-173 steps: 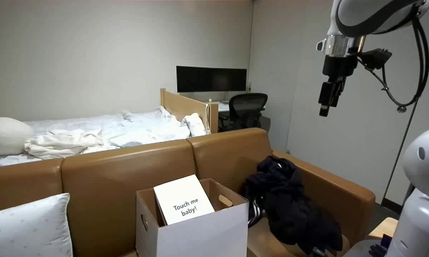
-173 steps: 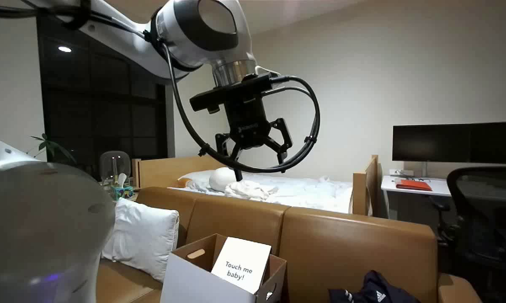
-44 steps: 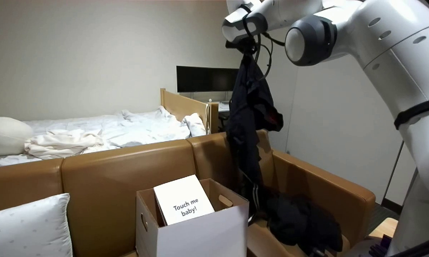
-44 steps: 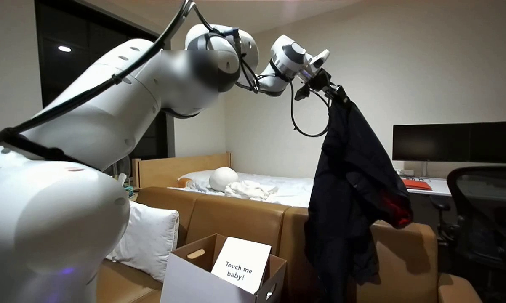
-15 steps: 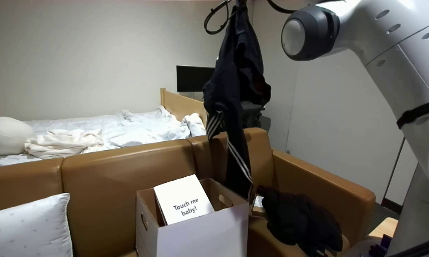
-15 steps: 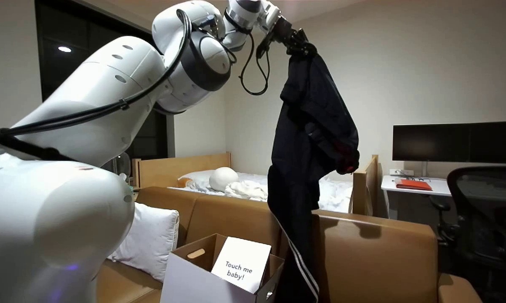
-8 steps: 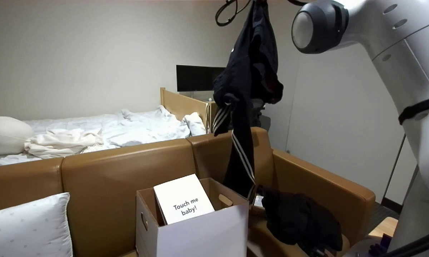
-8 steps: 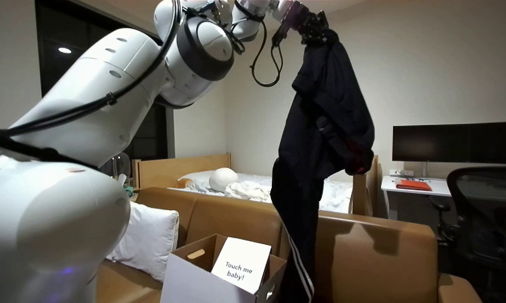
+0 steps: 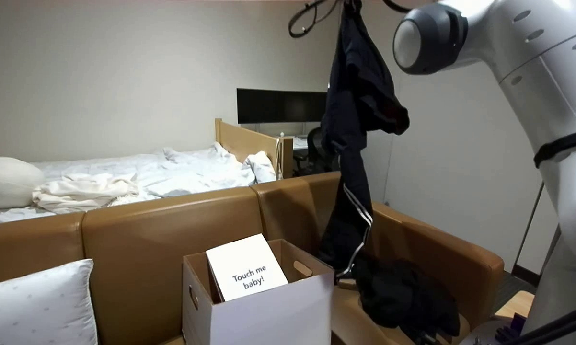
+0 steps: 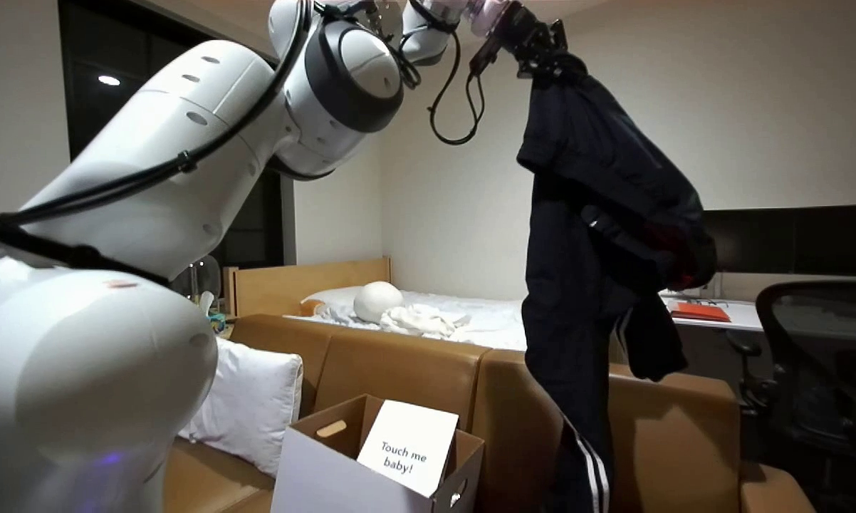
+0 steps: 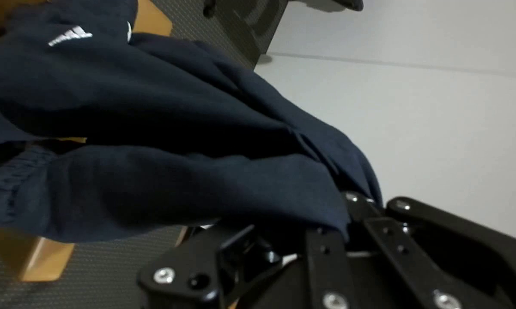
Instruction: Put the jersey in the box
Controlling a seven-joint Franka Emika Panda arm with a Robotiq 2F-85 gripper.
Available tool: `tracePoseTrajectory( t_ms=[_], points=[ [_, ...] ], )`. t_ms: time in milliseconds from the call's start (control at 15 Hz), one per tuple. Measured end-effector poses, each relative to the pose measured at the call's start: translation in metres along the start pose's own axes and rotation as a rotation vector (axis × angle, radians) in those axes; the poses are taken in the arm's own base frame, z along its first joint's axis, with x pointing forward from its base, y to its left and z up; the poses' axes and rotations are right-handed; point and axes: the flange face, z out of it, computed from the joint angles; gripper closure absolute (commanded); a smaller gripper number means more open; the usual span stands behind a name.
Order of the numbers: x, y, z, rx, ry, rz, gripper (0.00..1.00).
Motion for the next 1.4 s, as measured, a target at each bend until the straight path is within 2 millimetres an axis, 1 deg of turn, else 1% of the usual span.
tracePoseTrajectory(
  t_ms=[133,267,467,533,667,933,1200,1400],
  points=[
    [-0.019,0.016,-0.031,-0.022,-0.053,0.068,0.99],
    [-0.029,0.028,-0.059,-0.042,-0.084,0.152,0.99],
    [-0.033,0.040,-0.094,-0.077,-0.109,0.292,0.99],
    [-0.025,0.040,-0.102,-0.107,-0.111,0.316,0.99],
    [0.006,0.024,-0.114,-0.139,-0.108,0.374,0.99],
    [0.095,-0.019,-0.126,-0.193,-0.080,0.525,0.99],
    [0.178,-0.054,-0.132,-0.184,-0.043,0.686,0.99],
    [0.231,-0.073,-0.131,-0.169,-0.012,0.803,0.99]
  ],
)
